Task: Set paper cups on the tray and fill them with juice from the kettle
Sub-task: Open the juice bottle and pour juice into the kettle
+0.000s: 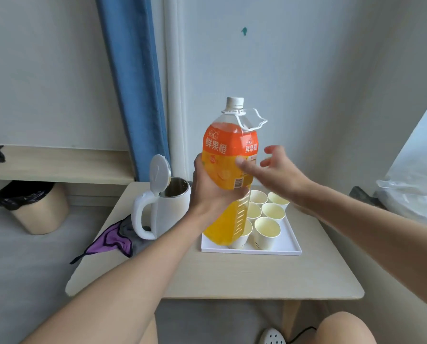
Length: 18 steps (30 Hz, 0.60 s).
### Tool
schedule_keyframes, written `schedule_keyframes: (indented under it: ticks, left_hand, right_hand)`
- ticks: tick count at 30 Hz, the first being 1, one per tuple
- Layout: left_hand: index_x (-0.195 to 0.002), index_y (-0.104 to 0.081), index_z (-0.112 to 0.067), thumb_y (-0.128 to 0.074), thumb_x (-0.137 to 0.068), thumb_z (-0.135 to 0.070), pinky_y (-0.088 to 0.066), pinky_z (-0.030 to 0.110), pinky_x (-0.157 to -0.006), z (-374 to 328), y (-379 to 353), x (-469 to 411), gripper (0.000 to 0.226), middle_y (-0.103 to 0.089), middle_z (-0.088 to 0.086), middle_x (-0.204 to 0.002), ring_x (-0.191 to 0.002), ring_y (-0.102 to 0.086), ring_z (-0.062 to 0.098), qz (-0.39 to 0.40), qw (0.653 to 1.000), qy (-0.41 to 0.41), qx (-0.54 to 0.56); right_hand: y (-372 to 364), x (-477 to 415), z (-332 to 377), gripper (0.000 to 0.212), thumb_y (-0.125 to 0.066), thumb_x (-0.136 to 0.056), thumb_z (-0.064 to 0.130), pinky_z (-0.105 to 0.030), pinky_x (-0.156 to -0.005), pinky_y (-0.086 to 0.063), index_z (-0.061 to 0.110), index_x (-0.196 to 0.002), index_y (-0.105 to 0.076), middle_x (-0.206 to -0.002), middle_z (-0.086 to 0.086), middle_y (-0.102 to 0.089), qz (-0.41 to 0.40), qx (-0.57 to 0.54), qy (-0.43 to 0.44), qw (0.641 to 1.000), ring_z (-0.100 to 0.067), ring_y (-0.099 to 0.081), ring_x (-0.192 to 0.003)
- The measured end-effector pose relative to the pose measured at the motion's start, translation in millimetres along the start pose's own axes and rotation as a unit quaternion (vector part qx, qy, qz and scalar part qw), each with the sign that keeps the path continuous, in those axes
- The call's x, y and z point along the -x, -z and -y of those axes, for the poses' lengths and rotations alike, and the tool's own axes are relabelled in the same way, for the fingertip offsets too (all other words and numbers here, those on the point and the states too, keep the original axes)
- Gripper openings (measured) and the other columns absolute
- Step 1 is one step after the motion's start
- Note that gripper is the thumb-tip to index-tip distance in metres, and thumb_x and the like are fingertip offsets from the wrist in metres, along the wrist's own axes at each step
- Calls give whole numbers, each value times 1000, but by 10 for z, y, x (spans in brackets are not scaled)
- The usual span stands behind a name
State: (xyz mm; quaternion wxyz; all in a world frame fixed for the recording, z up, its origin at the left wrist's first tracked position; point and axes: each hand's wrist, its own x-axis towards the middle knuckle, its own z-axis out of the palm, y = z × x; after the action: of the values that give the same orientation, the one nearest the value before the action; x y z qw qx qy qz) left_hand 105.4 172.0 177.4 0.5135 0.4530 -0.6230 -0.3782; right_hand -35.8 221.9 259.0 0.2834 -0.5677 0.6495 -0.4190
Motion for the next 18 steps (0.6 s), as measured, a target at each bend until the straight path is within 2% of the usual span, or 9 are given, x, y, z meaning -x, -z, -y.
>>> schedule_keyframes:
  ticks: [1, 3, 6, 8, 10, 13, 15, 17, 18]
  left_hand:
    - [-129, -29, -50, -97, -51, -38, -58, 48, -96, -20, -2, -14, 104, -61, -15, -126, -115, -64, 15, 9, 1000, -8, -8]
    - [-134, -29, -48, -97, -53, -37, -59, 48, -97, -53, 0, -63, 107, -58, -20, -124, -116, -64, 15, 20, 999, -26, -22]
    - [-135, -29, -46, -97, -49, -42, -58, 50, -98, -78, 60, -205, 110, -60, -17, -127, -118, -65, 17, 30, 999, -25, -14]
    - [-144, -23, -40, -99, -45, -54, -56, 54, -101, -82, 145, -389, 126, -62, -10, -134, -123, -65, 21, 42, 999, -21, -15]
    - [-155, -12, -41, -96, -46, -66, -50, 55, -108, -193, 317, -562, 140, -54, -3, -146, -134, -57, 24, 67, 996, -14, -56]
    - [-159, -20, -37, -88, -76, -47, -33, 43, -120, -422, 649, -719, 108, -34, 0, -161, -149, -35, 21, 112, 984, -24, -135]
    - [-163, -16, -32, -77, -93, -30, -27, 37, -119, -396, 853, -855, 92, -23, 1, -168, -154, -25, 20, 98, 984, -7, -147]
    - [-163, -22, -28, -66, -100, -25, -29, 39, -119, -258, 1022, -955, 76, -28, 3, -167, -153, -30, 22, 61, 986, 15, -152]
    - [-161, -27, -27, -62, -102, -25, -32, 39, -117, -172, 1090, -976, 69, -32, 4, -164, -149, -35, 22, 47, 987, 27, -154]
  right_hand:
    - [-65, -46, -58, 100, -81, -67, 59, -29, -76, -54, 11, -141, -34, -125, -3, -59, 48, -45, 2, 998, -15, -64, -104]
    - [-170, -206, -111, 114, -92, -45, 60, -39, -84, -59, 14, -137, -44, -120, -2, -67, 47, -101, 20, 994, -17, -69, -104]
    - [-301, -397, -3, 97, -95, -46, 51, -31, -68, -59, 20, -127, -52, -110, 0, -70, -15, -102, 26, 994, -16, -70, -96]
    - [-351, -535, 100, 87, -94, -49, 47, -24, -57, -55, 20, -122, -56, -102, 1, -71, -45, -100, 34, 993, -15, -71, -89]
    - [-411, -701, 231, 87, -92, -46, 48, -32, -67, -60, 20, -120, -55, -102, 0, -70, -78, -113, 43, 990, -17, -71, -90]
    - [-557, -959, 396, 83, -90, -54, 44, -38, -79, -59, 19, -120, -47, -109, -1, -64, -129, -102, 53, 985, -20, -66, -97]
    - [-675, -1123, 462, 79, -89, -60, 43, -29, -70, -56, 19, -120, -43, -111, 0, -60, -153, -69, 68, 983, -19, -62, -99]
    - [-843, -1310, 467, 77, -88, -64, 44, -21, -60, -49, 20, -119, -40, -112, 1, -57, -159, -46, 75, 983, -18, -59, -98]
    - [-933, -1422, 447, 77, -87, -63, 45, -25, -63, -52, 21, -117, -38, -111, 1, -56, -163, -39, 73, 983, -19, -59, -98]
